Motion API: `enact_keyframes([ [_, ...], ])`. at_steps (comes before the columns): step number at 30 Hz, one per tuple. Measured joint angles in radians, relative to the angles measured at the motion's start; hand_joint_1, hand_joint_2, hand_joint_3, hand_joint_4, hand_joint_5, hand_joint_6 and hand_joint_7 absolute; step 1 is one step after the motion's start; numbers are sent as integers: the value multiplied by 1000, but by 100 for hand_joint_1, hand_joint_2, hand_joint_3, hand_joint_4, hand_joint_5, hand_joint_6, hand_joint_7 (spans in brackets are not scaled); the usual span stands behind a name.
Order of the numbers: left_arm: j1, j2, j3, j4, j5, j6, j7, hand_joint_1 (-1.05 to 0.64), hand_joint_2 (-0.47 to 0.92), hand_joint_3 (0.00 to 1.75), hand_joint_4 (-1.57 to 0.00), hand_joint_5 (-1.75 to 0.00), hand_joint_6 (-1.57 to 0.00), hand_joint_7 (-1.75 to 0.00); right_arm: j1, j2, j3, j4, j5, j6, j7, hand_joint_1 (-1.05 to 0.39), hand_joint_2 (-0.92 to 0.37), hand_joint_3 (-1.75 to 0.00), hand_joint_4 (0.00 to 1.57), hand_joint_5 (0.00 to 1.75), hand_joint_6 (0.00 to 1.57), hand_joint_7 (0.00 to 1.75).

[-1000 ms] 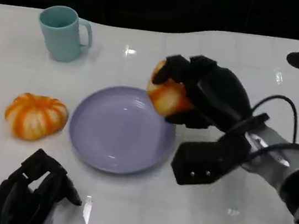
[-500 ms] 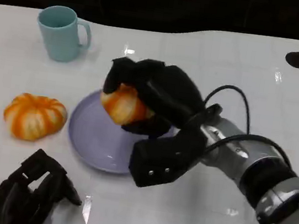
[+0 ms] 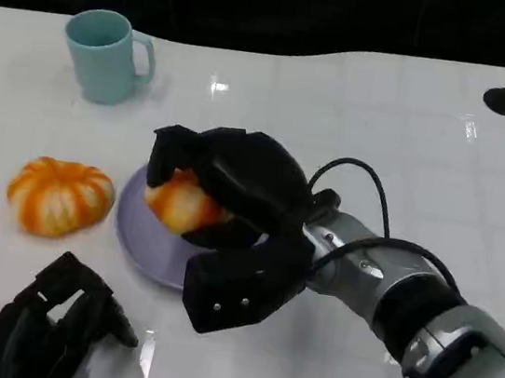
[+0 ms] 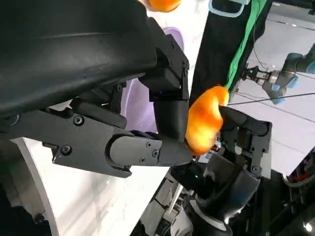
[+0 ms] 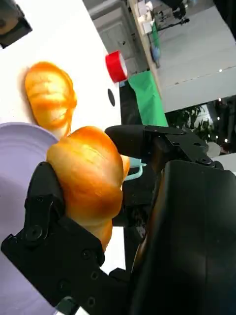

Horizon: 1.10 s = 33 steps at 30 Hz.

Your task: Grasp the bread from the table and place it into the plate.

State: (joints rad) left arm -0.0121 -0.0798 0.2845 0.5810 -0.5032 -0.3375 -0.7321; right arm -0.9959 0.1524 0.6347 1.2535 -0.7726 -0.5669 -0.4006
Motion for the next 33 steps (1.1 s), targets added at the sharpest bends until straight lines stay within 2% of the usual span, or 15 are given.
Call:
enact_keyframes([
  [3, 1, 0, -1, -2, 0, 5, 0, -57, 92, 24, -62, -175, -53, -147, 0, 0, 0, 2, 1, 4, 1, -18, -47, -117, 93, 175, 68, 172],
  [4, 1, 0, -1, -3, 0, 6, 0, -57, 92, 24, -62, -175, -53, -147, 0, 0, 0, 2, 1, 4, 1, -20, -50, -105, 87, 175, 70, 143],
  [5, 1, 0, -1, -3, 0, 6, 0, -57, 92, 24, -61, -175, -53, -147, 0, -1, 0, 2, 1, 4, -4, -25, -63, -73, 80, 158, 77, 92],
  [6, 1, 0, -1, -3, 0, 6, 0, -57, 92, 24, -61, -175, -53, -148, 0, -1, 0, 2, 1, 6, -15, -27, -72, -51, 78, 149, 84, 62],
  [7, 1, 0, -1, -3, 0, 6, 0, -57, 92, 24, -61, -175, -52, -148, 1, -1, 0, 2, 0, 10, -27, -28, -79, -36, 76, 145, 90, 43],
  [8, 1, 0, -1, -3, 0, 5, 0, -57, 92, 24, -61, -175, -52, -148, 1, -1, 0, 2, 0, 14, -34, -38, -87, -27, 63, 104, 78, 20],
  [9, 1, 0, -1, -3, 0, 5, 0, -57, 92, 24, -61, -175, -52, -148, 0, -1, 3, 2, -3, 24, -35, -41, -89, -24, 61, 85, 74, 12],
  [10, 1, 0, -1, -3, 0, 5, 0, -57, 92, 24, -61, -175, -52, -148, 0, -1, 8, 2, -7, 40, -29, -43, -91, -23, 60, 75, 72, 7],
  [11, 2, 0, -1, -3, 0, 5, 0, -58, 92, 24, -61, -175, -52, -148, 0, -2, 13, 2, -14, 55, -18, -55, -92, -29, 43, 50, 54, 3],
  [12, 2, 0, -1, -3, 0, 5, 0, -58, 92, 24, -61, -175, -52, -148, -1, -3, 18, 2, -19, 67, 5, -60, -92, -31, 37, 41, 48, 2],
  [16, 2, -1, -5, -3, 1, 5, 0, -58, 92, 24, -61, -175, -52, -149, -4, -7, 25, -1, -20, 95, 96, -75, -92, -38, 19, 22, 30, 0],
  [23, 7, -3, -8, -13, 2, 10, 5, -57, 92, 22, -60, -175, -51, -149, -6, -19, 37, -29, -21, 96, 127, -83, -92, -44, 8, 15, 22, 0],
  [33, 8, -4, -8, -13, 1, 9, 5, -57, 92, 23, -61, -175, -51, -149, -6, -40, 33, -70, 1, 89, 174, -86, -92, -48, 5, 12, 15, 0],
])
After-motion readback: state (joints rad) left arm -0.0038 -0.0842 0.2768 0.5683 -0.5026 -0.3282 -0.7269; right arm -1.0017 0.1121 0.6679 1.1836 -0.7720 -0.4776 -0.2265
